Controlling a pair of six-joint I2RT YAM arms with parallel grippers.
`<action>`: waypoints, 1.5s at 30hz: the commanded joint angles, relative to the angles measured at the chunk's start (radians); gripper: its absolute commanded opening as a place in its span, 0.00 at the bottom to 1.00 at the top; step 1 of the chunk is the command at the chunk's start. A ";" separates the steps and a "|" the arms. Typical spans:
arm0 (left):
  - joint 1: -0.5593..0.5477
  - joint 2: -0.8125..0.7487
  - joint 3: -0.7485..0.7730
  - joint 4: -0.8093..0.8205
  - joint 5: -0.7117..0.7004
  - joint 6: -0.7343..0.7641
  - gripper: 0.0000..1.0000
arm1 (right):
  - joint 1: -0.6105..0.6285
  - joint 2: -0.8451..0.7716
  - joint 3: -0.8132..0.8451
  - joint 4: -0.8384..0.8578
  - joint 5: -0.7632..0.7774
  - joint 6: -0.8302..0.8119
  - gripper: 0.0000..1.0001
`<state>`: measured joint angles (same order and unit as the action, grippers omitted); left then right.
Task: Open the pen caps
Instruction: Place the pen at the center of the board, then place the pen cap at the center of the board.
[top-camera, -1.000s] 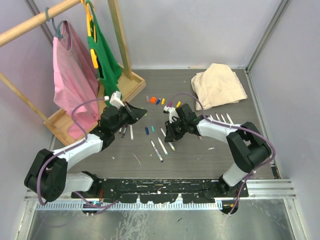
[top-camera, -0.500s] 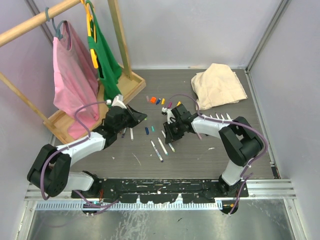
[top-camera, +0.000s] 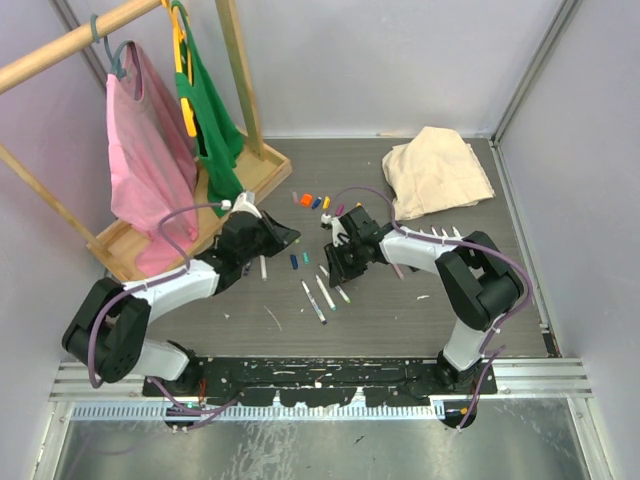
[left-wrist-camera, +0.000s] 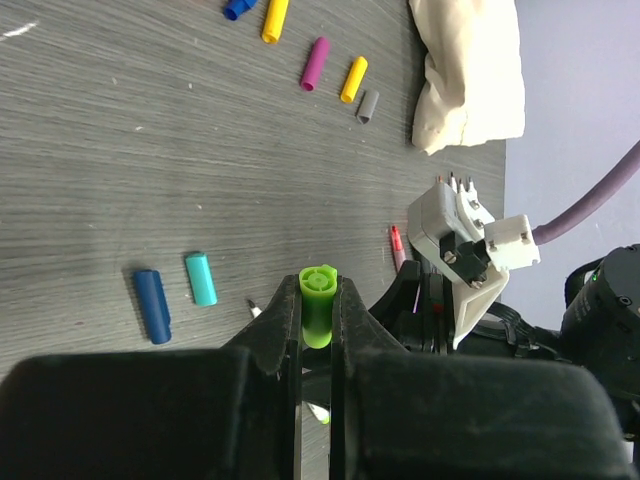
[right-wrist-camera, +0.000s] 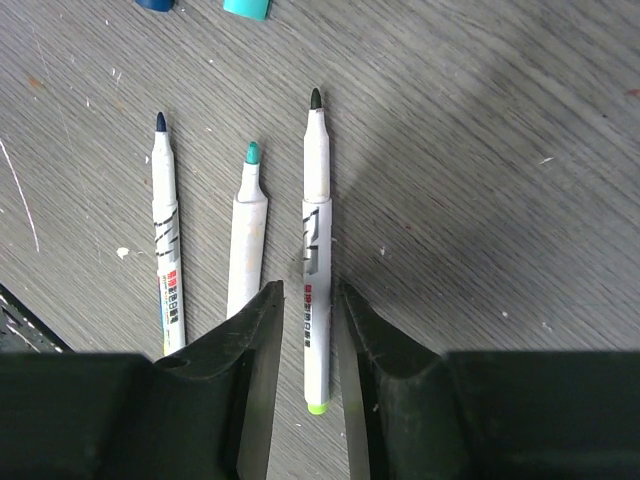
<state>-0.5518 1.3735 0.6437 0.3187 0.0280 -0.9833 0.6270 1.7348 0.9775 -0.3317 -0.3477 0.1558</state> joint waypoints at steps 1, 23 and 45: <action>-0.047 0.038 0.079 -0.017 -0.040 -0.004 0.00 | 0.004 -0.022 0.037 -0.010 -0.020 -0.028 0.35; -0.161 0.365 0.406 -0.420 -0.226 -0.046 0.05 | -0.081 -0.204 0.036 0.015 -0.056 -0.075 0.43; -0.175 0.490 0.508 -0.541 -0.262 -0.033 0.34 | -0.139 -0.279 0.025 0.020 -0.064 -0.073 0.43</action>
<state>-0.7246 1.8591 1.1191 -0.1841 -0.2012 -1.0321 0.4946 1.5093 0.9802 -0.3378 -0.3939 0.0887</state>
